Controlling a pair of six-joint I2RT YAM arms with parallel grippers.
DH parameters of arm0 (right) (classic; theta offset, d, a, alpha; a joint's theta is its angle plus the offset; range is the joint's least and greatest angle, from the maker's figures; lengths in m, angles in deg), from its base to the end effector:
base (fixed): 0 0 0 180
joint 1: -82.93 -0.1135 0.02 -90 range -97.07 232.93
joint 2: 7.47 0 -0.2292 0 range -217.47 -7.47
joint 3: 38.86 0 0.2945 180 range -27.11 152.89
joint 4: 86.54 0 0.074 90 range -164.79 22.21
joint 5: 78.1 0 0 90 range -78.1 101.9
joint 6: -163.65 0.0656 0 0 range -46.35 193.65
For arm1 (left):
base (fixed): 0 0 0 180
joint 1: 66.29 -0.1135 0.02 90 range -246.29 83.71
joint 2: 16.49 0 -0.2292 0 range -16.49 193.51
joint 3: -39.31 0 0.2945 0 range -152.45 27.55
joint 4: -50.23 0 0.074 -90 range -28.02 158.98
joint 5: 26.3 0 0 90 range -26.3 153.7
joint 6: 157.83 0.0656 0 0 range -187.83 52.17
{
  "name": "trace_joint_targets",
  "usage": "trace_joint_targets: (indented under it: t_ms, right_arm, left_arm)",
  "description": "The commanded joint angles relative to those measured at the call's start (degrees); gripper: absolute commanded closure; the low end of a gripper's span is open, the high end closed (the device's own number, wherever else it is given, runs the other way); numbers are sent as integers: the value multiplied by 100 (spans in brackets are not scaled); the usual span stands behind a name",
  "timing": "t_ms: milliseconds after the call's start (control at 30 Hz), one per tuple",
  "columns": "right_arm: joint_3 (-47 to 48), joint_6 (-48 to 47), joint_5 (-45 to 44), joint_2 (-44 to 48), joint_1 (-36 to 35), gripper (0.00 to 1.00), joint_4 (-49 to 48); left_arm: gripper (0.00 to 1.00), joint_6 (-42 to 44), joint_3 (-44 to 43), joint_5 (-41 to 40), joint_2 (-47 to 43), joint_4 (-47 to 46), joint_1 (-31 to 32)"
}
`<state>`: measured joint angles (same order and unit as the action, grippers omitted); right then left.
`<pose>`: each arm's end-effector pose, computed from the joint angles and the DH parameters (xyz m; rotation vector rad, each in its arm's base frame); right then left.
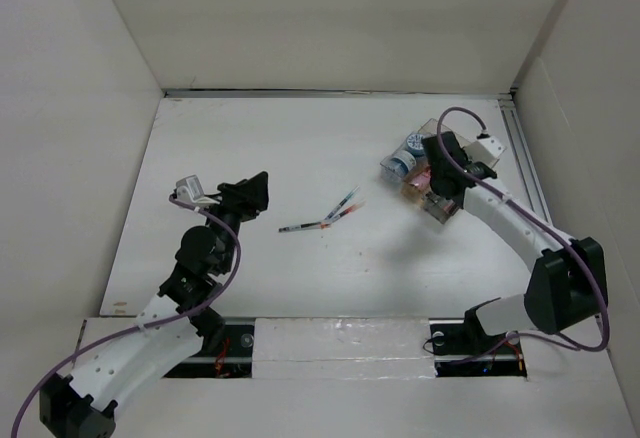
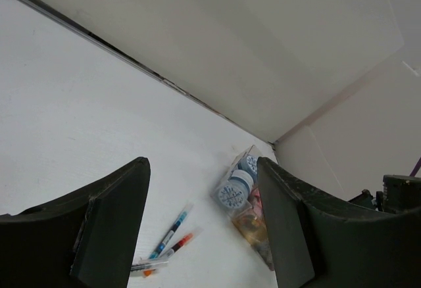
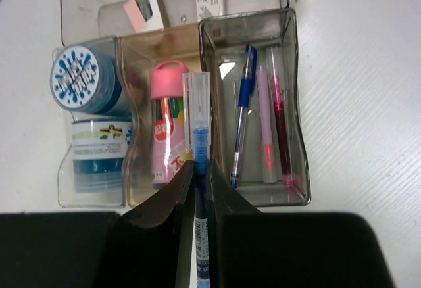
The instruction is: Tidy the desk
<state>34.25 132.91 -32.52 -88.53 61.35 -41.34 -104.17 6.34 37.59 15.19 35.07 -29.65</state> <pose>0.3410 0.0855 0.2025 0.9786 1.9554 -0.2055 0.2153 -0.1241 0.2781 -0.3984 1.2963 -0.7891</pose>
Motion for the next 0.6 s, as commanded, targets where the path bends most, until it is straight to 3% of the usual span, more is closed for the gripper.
trace_joint_targets:
  t_ms: [0,133,433,567]
  right_arm:
    - [-89,-152,-129,257,433,100,-365]
    - [-168,-204,390,3,1120,100,-821]
    - [-71,-363,337,-428,1306,98,-866]
    - [-283,-267,338,-586,1306,93,-990]
  left_arm:
    - [38,-5,56,1,-118,-349,10]
    - [38,-23,3,97,-5,-323,10]
    - [38,-5,-15,44,-22,-296,10]
    - [38,-5,-23,97,40,-314,10]
